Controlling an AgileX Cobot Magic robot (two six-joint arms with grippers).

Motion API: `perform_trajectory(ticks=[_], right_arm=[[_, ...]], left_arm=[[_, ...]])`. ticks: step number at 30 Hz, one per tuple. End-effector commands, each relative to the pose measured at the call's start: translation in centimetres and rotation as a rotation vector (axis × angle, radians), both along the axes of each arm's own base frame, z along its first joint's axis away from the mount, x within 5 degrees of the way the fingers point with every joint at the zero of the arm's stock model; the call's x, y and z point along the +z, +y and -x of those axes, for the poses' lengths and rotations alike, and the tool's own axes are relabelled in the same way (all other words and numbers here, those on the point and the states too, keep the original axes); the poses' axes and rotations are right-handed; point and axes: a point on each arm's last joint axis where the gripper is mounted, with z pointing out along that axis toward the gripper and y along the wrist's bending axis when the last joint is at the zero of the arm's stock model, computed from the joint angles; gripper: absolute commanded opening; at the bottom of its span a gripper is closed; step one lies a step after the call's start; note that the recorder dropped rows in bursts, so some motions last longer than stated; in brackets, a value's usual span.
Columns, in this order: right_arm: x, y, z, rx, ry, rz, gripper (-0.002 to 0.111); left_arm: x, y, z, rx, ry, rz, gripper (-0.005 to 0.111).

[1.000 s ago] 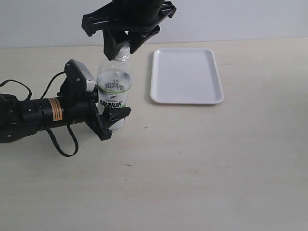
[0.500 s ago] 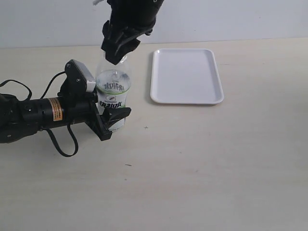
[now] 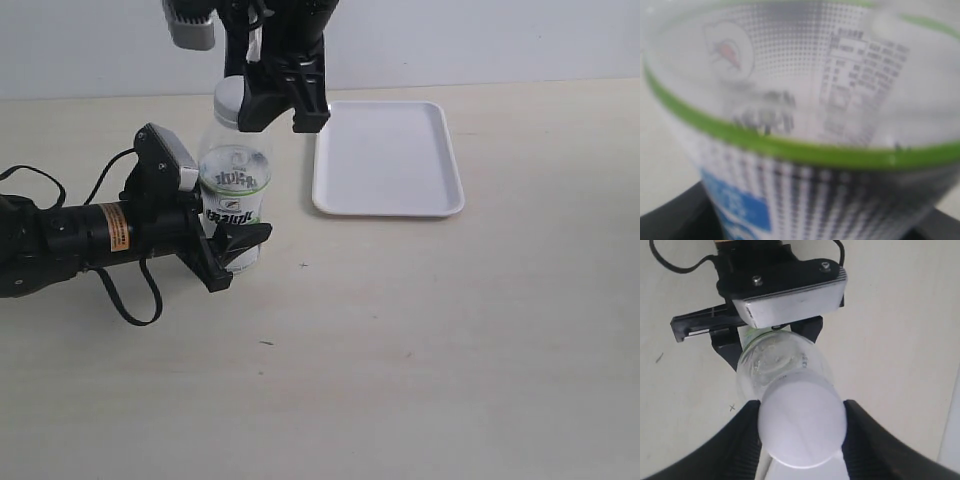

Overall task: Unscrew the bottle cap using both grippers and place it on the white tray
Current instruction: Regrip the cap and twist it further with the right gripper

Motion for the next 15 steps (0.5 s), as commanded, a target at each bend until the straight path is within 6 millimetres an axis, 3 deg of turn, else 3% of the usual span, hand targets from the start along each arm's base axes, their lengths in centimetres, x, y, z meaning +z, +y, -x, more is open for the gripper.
perform_trajectory(ticks=[1, 7, 15], right_arm=[[-0.03, -0.04, 0.00, 0.225, -0.103, 0.072, 0.000], [-0.21, -0.29, 0.32, 0.669, -0.248, 0.204, 0.000], [0.25, -0.32, 0.52, 0.707, -0.274, 0.203, 0.000]], left_arm=[[0.32, -0.09, -0.07, 0.005, -0.001, 0.016, 0.000], [0.32, -0.09, -0.07, 0.005, -0.001, 0.016, 0.000], [0.33, -0.07, -0.11, 0.012, -0.001, 0.018, 0.000]])
